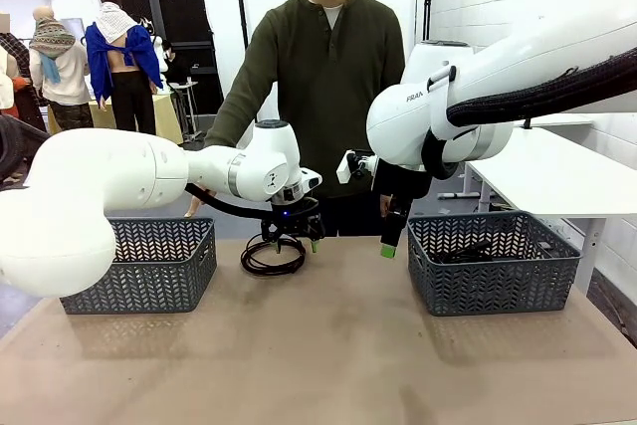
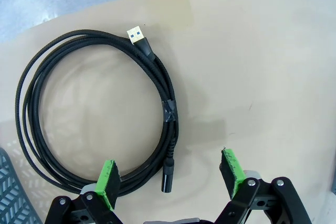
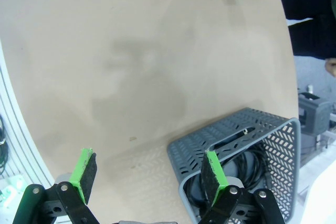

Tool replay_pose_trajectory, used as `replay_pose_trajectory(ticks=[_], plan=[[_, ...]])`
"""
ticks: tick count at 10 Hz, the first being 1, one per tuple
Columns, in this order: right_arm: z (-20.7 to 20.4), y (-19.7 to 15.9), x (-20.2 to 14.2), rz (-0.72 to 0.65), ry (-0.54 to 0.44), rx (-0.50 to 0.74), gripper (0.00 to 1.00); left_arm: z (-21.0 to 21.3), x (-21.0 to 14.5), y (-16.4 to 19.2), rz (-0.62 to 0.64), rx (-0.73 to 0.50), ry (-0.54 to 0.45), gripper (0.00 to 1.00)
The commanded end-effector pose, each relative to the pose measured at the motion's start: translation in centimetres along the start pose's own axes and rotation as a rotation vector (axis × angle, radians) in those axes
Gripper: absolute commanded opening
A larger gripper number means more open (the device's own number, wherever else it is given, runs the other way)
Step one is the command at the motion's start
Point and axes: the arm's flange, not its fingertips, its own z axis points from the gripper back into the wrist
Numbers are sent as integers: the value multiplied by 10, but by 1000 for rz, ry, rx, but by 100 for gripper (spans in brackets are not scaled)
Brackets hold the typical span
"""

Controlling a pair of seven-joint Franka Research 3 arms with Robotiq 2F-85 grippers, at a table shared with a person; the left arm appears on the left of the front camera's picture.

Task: Organize the cables according to human instructions.
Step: Pick up a bundle of cables and place it in the basket indicated by the human.

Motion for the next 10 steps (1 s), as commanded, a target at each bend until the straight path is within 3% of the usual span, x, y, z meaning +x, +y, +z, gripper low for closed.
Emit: replay_pose_trajectory(ticks=[1, 10], plan=[[-1, 0, 0, -2, 3, -5, 100, -3, 10, 1, 3, 14, -31, 100], [-1, 0, 0, -2, 3, -5, 100, -23, 28, 0, 12, 31, -43, 100]])
